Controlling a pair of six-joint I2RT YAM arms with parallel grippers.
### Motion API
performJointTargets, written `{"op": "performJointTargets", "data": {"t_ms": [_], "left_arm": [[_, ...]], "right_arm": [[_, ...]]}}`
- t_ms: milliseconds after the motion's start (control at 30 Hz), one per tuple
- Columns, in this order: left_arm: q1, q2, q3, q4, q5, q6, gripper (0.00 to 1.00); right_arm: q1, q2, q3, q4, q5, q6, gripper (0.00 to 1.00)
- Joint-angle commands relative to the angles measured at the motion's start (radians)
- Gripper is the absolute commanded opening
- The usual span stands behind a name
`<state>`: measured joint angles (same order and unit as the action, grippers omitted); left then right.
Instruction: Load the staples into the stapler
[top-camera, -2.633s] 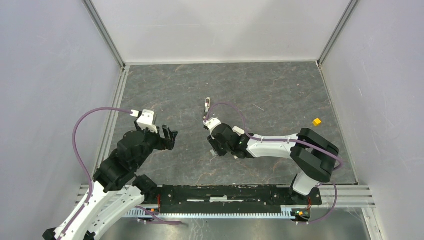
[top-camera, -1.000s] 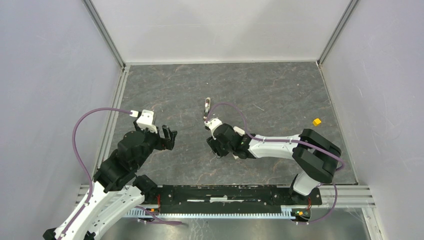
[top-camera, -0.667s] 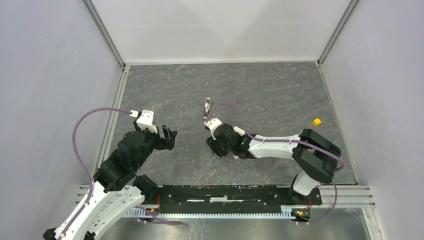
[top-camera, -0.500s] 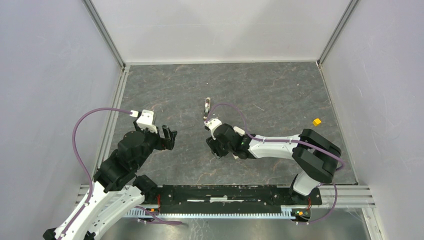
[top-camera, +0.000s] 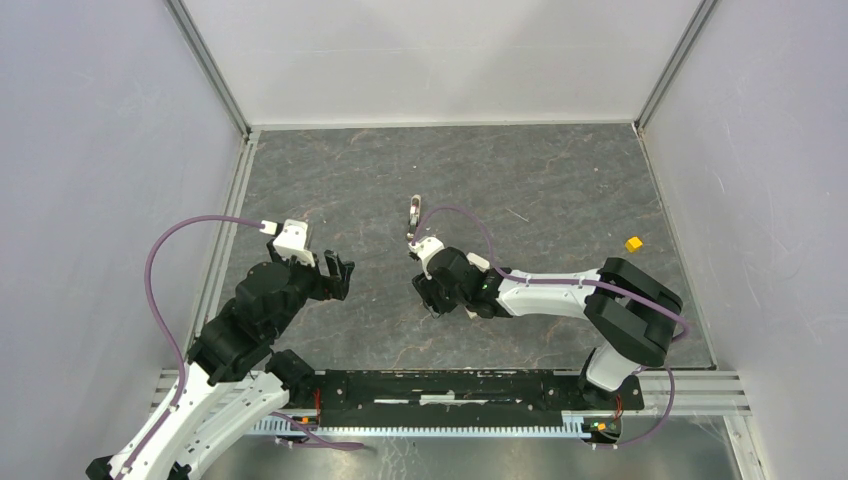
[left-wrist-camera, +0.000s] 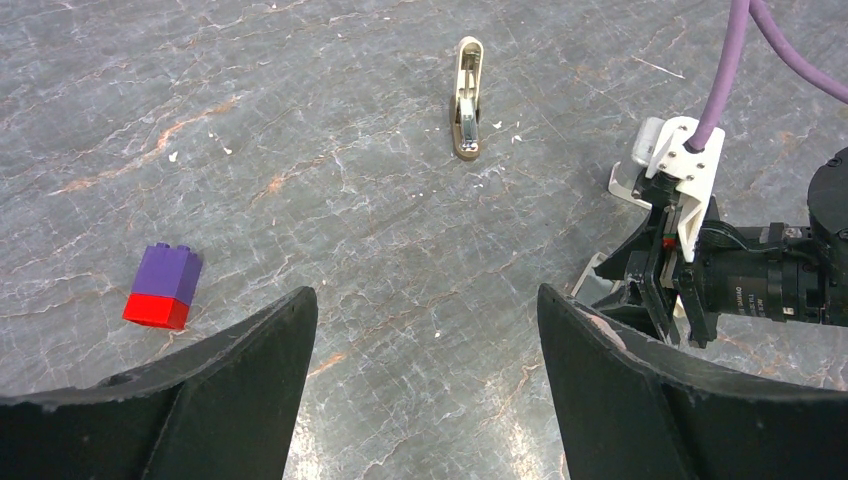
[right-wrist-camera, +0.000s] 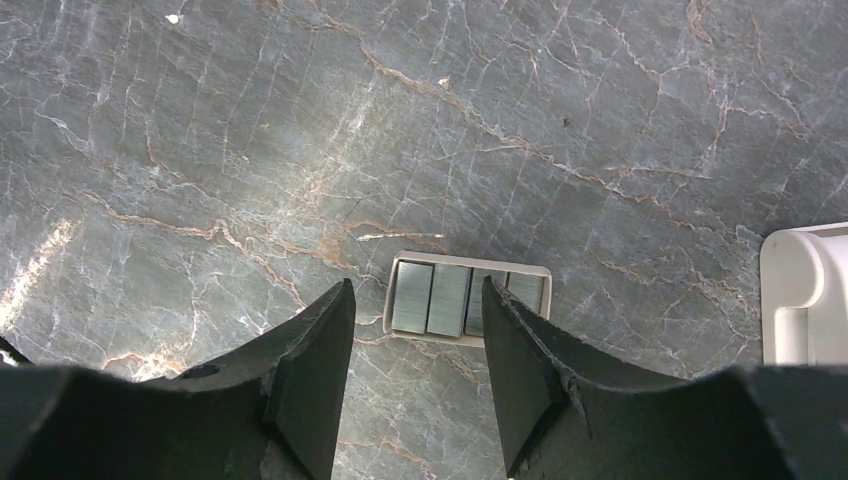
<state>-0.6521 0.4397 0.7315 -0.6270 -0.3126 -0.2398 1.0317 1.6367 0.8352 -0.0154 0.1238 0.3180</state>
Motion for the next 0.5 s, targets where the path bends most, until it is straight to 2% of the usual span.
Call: {"op": "performJointTargets", "data": {"t_ms": [0,467], "left_arm": [[-0.001,0.004,0.0,0.025,-0.01,0.053,0.87],[-0.001,-0.003,0.0,0.024,-0.012,0.053,0.88]], "right_arm": [[0.004,0.011,-0.007,0.02,-0.005,0.01,0.56],[0.007,0.019,0.001,0.017,-0.006,0.014,0.48]]}}
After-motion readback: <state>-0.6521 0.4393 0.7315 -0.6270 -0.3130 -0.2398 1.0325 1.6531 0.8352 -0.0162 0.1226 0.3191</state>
